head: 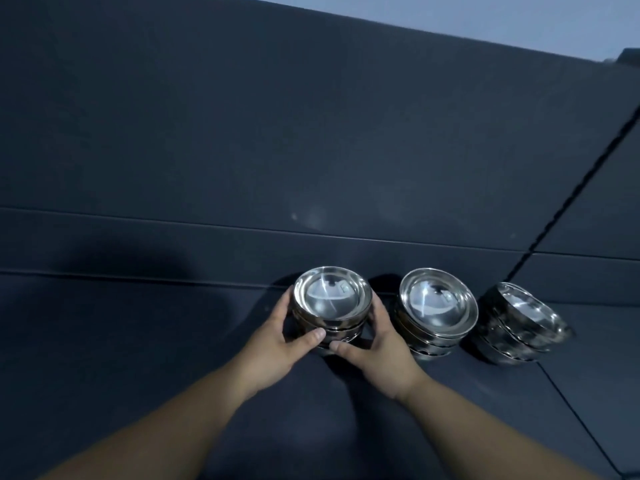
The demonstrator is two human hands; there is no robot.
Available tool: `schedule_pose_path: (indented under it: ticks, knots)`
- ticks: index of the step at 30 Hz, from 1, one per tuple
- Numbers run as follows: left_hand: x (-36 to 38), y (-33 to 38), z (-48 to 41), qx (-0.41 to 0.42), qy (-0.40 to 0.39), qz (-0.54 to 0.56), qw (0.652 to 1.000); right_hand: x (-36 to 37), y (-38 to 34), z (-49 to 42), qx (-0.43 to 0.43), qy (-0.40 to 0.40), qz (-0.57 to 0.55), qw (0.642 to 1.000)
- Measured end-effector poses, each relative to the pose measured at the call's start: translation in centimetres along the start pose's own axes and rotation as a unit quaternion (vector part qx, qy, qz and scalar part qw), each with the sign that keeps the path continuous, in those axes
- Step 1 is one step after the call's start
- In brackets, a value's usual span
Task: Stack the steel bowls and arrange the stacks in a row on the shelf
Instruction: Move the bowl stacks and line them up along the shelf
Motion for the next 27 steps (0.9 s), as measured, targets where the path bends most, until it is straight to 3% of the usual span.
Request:
schedule_pose_path:
  ticks: [8,13,21,27]
  knots:
    - [1.3,2.2,5.2,0.01,-0.033,0.005,0.999,-3.2,0.0,5.4,0.012,0.012,-0.05,0.999]
    - [5.3,4.6,10.0,0.0,-0.039,0.0,0.999,-8.8,0.6,10.7,0.029,0.023,-0.106,0.994]
    - [19.5,11.3,19.7,0.036,-0.119,0.063,0.99,-24.6,4.2,20.9,0.107,0.093,-0.23,0.963]
    - [33.4,15.6,26.2,0.076,-0.198,0.058,0.975,-38.2,8.7,29.3,0.136,0.198,-0.243,0.94]
Point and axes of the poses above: each hand's wrist, its own z-axis away from the middle knuckle, its own x-axis out of the palm, y = z × x, the point moved 1 cm from there along -z, towards the middle knuckle, and after that the axes turned 13 degrees about y, right-handed, at the moved point
